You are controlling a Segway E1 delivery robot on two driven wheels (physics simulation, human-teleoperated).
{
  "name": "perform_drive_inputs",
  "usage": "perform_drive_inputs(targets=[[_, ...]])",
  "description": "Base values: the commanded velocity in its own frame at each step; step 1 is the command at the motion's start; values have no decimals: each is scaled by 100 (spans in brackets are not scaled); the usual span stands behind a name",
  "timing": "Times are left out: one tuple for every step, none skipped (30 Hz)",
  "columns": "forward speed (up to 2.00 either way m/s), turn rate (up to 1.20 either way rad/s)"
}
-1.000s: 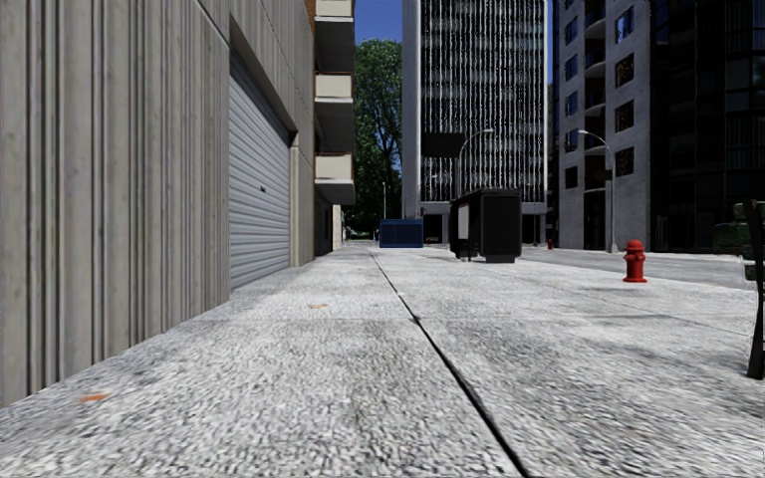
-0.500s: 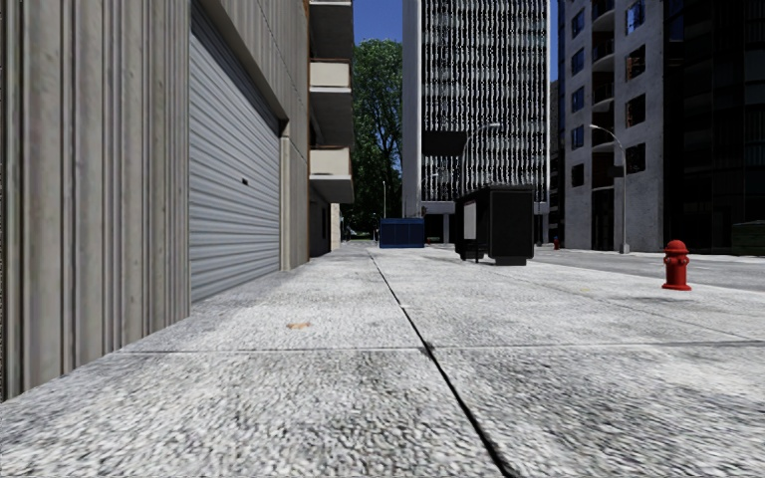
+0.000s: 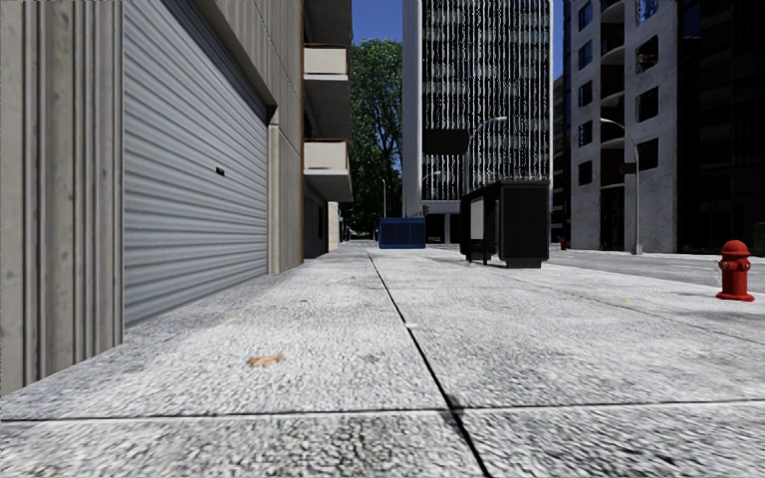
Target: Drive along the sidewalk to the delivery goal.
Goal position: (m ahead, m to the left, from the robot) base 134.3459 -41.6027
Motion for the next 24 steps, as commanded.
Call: perform_drive_inputs(targets=[[200, 0], [200, 0], [200, 0], [200, 0], [200, 0], [200, 0], [200, 0], [200, 0], [200, 0], [200, 0], [200, 0], [200, 0], [200, 0], [200, 0], [200, 0], [200, 0], [200, 0], [200, 0], [200, 0], [200, 0], [200, 0], [200, 0], [200, 0], [200, 0]])
